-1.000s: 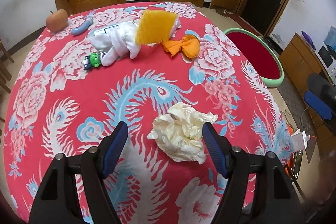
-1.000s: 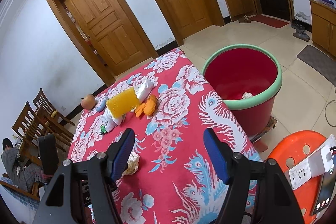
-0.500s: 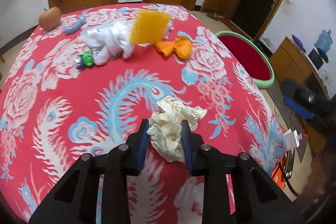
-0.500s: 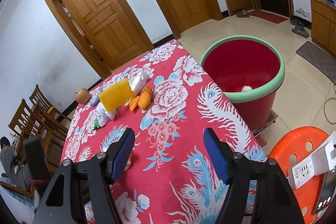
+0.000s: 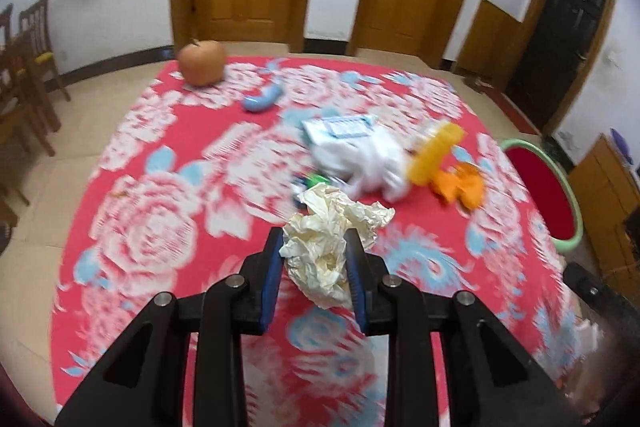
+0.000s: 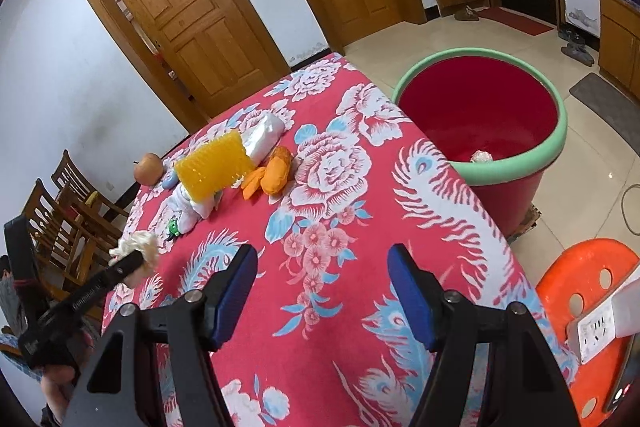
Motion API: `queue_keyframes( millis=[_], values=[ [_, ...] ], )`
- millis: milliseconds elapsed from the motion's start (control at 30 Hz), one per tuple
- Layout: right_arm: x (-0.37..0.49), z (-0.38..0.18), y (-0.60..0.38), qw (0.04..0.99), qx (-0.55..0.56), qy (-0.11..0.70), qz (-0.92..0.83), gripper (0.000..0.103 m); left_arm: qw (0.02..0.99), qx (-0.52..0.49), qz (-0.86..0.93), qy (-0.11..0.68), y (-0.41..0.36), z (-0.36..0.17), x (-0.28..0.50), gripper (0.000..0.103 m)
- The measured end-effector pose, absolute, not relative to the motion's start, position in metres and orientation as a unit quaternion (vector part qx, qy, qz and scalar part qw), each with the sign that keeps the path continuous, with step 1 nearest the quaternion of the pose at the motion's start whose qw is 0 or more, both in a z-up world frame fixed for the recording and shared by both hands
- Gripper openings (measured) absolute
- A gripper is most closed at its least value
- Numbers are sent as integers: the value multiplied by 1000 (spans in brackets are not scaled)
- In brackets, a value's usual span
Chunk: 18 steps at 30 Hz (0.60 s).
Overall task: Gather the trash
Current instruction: 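Grasp the orange bow with the right gripper while the left holds the tissue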
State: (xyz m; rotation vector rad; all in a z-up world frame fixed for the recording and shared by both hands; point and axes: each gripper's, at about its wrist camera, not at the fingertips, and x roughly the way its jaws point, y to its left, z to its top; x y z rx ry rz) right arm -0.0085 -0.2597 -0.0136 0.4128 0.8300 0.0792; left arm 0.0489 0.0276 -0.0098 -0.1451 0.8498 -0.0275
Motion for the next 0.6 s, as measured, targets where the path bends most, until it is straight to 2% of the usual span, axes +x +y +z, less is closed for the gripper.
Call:
queue_keyframes(
  millis=[600],
  values=[
    [72, -32, -224, 883, 167, 435, 60, 71, 905, -74, 39, 416, 66, -27, 99, 30]
  ],
)
